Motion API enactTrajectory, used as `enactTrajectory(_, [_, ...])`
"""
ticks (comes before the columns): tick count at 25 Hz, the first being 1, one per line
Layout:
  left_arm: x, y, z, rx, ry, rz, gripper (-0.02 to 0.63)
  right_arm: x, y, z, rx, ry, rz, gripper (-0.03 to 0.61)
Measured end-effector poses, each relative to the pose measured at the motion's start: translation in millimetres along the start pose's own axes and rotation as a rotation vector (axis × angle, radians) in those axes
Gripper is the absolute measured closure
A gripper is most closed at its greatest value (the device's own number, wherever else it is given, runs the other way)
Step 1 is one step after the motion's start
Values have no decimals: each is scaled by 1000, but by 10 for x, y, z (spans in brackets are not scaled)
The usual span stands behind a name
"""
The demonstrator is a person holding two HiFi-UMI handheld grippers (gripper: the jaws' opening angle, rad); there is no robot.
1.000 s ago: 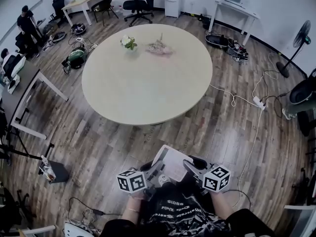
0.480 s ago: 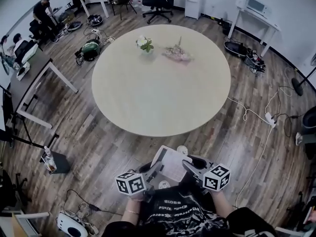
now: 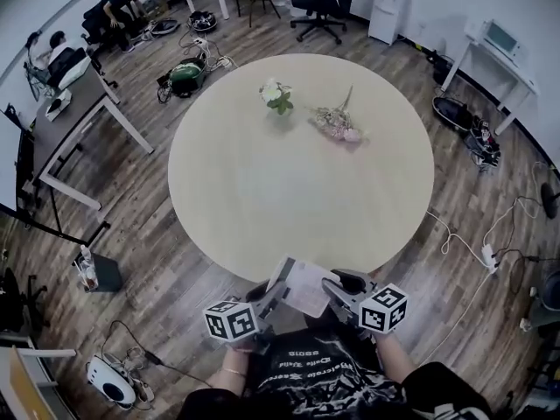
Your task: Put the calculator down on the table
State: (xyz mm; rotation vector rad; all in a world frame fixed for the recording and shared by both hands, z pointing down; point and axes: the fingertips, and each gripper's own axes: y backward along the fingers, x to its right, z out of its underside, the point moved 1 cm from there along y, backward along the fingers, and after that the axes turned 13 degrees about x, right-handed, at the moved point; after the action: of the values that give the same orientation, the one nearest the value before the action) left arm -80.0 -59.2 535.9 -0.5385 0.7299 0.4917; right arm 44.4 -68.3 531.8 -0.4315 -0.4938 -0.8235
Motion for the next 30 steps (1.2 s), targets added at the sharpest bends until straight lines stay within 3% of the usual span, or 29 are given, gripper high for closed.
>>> enactTrajectory(8, [8,-817,-147,60,35,-55,508,766,-205,-449,-61,37,-59,433])
enactTrajectory(19, [-92,-1304,-625,64,26,-76,506,1137,-619,-878,-53,31,-66,431])
enactTrajectory(30, [-358,-1884,-1280,63,-32,-80,506,1567,-1260,-1331,-53,37,-50,428])
